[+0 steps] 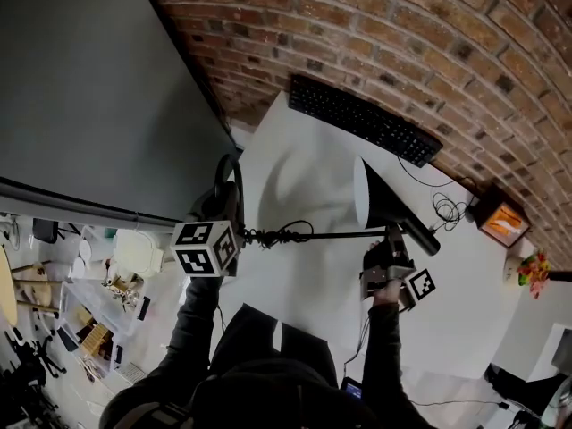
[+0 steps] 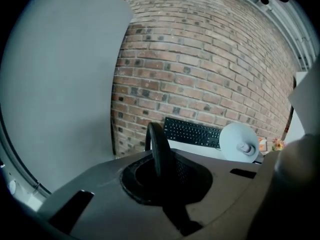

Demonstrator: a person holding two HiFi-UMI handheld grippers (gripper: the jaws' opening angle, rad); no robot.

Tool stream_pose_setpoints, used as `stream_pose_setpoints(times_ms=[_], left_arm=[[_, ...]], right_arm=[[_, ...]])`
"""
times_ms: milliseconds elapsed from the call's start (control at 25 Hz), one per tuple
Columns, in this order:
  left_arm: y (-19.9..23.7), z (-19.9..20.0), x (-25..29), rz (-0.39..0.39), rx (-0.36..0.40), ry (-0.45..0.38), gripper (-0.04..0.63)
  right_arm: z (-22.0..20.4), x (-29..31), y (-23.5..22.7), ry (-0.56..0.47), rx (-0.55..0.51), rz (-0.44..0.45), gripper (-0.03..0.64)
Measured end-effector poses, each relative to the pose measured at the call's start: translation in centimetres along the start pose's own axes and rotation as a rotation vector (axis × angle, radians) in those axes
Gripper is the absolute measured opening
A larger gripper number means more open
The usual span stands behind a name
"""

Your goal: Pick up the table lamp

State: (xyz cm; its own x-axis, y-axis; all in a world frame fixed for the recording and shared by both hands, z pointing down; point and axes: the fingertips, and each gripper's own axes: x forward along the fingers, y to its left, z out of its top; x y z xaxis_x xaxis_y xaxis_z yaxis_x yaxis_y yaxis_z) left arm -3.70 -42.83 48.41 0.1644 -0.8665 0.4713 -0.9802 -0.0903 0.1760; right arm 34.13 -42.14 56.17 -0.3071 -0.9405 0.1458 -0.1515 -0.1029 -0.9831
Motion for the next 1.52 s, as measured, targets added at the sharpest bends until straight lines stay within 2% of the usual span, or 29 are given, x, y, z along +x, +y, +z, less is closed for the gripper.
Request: stream_pose_setpoints(times_ms=[320, 760, 1320, 1520], left_arm=[[-0.5, 0.9, -3.5, -0.036, -0.011, -0.034, 0.005], [-3.2, 2.4, -6.1, -0.149, 0.007, -0.047, 0.005], [-9.7, 1.6, -4.7, -0.35, 0.077, 0.005, 0.005], [-11.0, 1.3, -4.2, -0.381, 0.096, 0.02, 0.005]], right_arm=[[-0.6, -3.5, 2.9, -0.035, -0.009, 0.038, 0.046], [0.0, -10.1, 6.0, -0.144, -0.023, 0.077, 0.046], [2.6, -17.9, 4.5, -0.343, 0.005, 0.042, 0.046], [2.8, -19.5, 4.0, -0.37, 0.014, 0.049, 0.046]])
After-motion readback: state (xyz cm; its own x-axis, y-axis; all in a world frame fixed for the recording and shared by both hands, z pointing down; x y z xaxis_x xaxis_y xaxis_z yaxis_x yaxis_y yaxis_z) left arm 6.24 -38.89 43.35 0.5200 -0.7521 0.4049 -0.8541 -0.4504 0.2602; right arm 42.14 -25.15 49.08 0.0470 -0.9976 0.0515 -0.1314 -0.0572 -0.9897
